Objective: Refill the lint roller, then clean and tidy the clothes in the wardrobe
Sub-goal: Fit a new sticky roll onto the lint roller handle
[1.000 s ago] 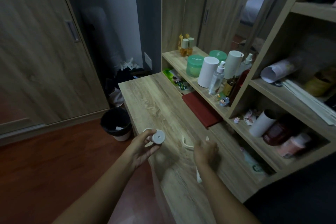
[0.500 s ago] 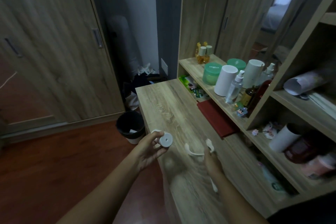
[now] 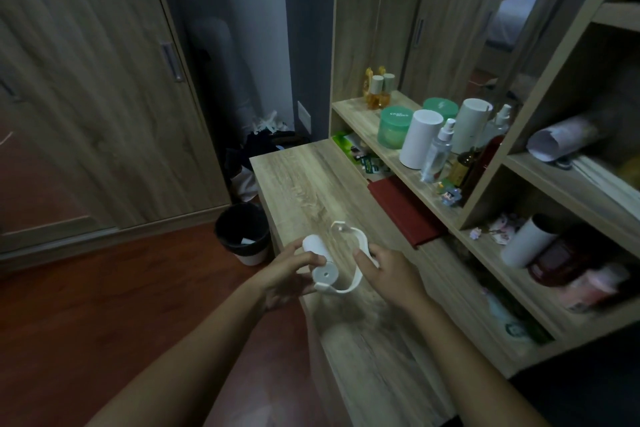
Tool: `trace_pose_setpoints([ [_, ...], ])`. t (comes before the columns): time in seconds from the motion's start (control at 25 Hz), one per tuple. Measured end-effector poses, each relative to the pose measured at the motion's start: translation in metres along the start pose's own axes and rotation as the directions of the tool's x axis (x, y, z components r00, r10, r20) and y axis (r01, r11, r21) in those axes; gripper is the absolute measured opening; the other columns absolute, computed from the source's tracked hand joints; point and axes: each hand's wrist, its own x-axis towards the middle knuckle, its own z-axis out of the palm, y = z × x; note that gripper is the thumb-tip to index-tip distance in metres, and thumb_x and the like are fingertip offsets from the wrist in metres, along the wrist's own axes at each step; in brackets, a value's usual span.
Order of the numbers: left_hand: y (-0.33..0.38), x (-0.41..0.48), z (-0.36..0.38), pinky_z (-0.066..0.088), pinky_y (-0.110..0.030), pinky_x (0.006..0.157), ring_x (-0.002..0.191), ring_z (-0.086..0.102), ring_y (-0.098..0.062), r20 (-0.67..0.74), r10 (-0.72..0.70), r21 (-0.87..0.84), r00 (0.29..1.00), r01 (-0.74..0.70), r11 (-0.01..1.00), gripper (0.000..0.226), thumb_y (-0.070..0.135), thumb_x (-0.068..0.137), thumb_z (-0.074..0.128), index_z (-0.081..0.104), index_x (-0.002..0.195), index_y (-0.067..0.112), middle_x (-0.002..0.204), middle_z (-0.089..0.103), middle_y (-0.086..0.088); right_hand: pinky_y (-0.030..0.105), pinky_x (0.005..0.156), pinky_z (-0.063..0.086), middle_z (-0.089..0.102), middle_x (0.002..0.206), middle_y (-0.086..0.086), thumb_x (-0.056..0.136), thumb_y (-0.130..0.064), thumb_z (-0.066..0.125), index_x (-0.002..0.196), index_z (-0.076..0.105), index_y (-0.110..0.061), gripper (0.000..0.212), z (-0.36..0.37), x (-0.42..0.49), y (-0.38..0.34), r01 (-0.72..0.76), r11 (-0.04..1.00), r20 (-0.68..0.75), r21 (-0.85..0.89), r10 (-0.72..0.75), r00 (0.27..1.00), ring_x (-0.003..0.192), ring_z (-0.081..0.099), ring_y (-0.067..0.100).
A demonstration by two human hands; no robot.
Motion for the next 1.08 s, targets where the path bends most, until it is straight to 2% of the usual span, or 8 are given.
trace_pose_setpoints([
  [0.24, 0.003, -0.01, -0.001, 0.057, -0.04, 0.074, 0.082, 0.069, -0.023, 0.072, 0.0, 0.035, 0.997, -0.003, 0.999, 0.067, 0.0, 0.075, 0.064, 0.042, 0.129, 0.032, 0.109, 0.06, -0.015, 0.032, 0.062, 0.044, 0.063, 0.067, 0.001, 0.088, -0.052, 0.042, 0.077, 0.058, -0.014, 0.042, 0.001, 0.005, -0.004, 0.038, 0.997, -0.023, -0.067, -0.04, 0.999, 0.065, 0.06, 0.018],
  [0.36, 0.005, -0.014, -0.003, 0.051, -0.041, 0.083, 0.1, 0.063, -0.032, 0.114, 0.001, 0.094, 0.993, -0.012, 0.996, 0.083, 0.001, 0.063, 0.065, 0.037, 0.131, 0.04, 0.125, 0.055, -0.025, 0.032, 0.059, 0.044, 0.062, 0.066, 0.001, 0.086, -0.053, 0.044, 0.075, 0.056, -0.017, 0.039, 0.0, 0.004, -0.007, 0.093, 0.99, -0.02, -0.106, -0.096, 0.995, 0.062, 0.059, 0.017],
  [0.52, 0.009, -0.019, -0.005, 0.051, -0.04, 0.08, 0.109, 0.059, -0.04, 0.172, 0.013, 0.144, 0.985, -0.038, 0.989, 0.097, 0.0, 0.054, 0.067, 0.032, 0.133, 0.045, 0.128, 0.049, -0.031, 0.027, 0.05, 0.031, 0.05, 0.052, -0.004, 0.086, -0.054, 0.046, 0.058, 0.04, -0.026, 0.04, -0.002, 0.001, -0.018, 0.142, 0.971, -0.04, -0.194, -0.152, 0.988, 0.051, 0.048, 0.008],
  [0.6, 0.01, -0.02, -0.005, 0.052, -0.039, 0.078, 0.112, 0.057, -0.04, 0.191, 0.016, 0.159, 0.981, -0.047, 0.986, 0.101, 0.0, 0.053, 0.066, 0.03, 0.135, 0.046, 0.13, 0.047, -0.034, 0.027, 0.048, 0.027, 0.048, 0.051, -0.003, 0.086, -0.056, 0.045, 0.059, 0.042, -0.024, 0.042, -0.002, 0.002, -0.022, 0.151, 0.967, -0.065, -0.207, -0.168, 0.984, 0.049, 0.047, 0.008],
  [0.72, 0.011, -0.02, -0.006, 0.051, -0.041, 0.08, 0.11, 0.057, -0.037, 0.206, 0.027, 0.137, 0.978, -0.057, 0.989, 0.093, 0.001, 0.051, 0.066, 0.038, 0.124, 0.052, 0.131, 0.045, -0.034, 0.027, 0.049, 0.029, 0.055, 0.056, 0.001, 0.083, -0.061, 0.041, 0.071, 0.052, -0.017, 0.047, -0.004, 0.004, -0.024, 0.166, 0.964, -0.086, -0.208, -0.187, 0.979, 0.054, 0.053, 0.014],
  [0.8, 0.012, -0.019, -0.007, 0.051, -0.041, 0.08, 0.108, 0.057, -0.035, 0.22, 0.036, 0.126, 0.975, -0.065, 0.99, 0.091, 0.001, 0.052, 0.065, 0.04, 0.12, 0.054, 0.131, 0.045, -0.033, 0.027, 0.05, 0.03, 0.055, 0.056, 0.0, 0.084, -0.059, 0.043, 0.072, 0.053, -0.017, 0.045, -0.004, 0.005, -0.024, 0.18, 0.961, -0.086, -0.209, -0.201, 0.976, 0.054, 0.053, 0.015],
  [1.0, 0.013, -0.02, -0.009, 0.05, -0.039, 0.076, 0.103, 0.058, -0.033, 0.223, 0.043, 0.13, 0.974, -0.074, 0.989, 0.098, 0.0, 0.052, 0.064, 0.033, 0.129, 0.051, 0.123, 0.05, -0.028, 0.026, 0.051, 0.031, 0.054, 0.054, -0.005, 0.084, -0.06, 0.042, 0.075, 0.058, -0.025, 0.039, -0.003, 0.004, -0.028, 0.184, 0.967, -0.082, -0.179, -0.201, 0.976, 0.053, 0.052, 0.009],
  [1.08, 0.013, -0.02, -0.01, 0.051, -0.038, 0.076, 0.102, 0.06, -0.032, 0.224, 0.046, 0.128, 0.973, -0.076, 0.989, 0.101, 0.001, 0.051, 0.066, 0.031, 0.133, 0.051, 0.126, 0.049, -0.028, 0.026, 0.051, 0.03, 0.052, 0.052, -0.006, 0.085, -0.059, 0.044, 0.067, 0.054, -0.029, 0.037, -0.004, 0.004, -0.03, 0.184, 0.965, -0.075, -0.184, -0.201, 0.977, 0.051, 0.05, 0.008],
])
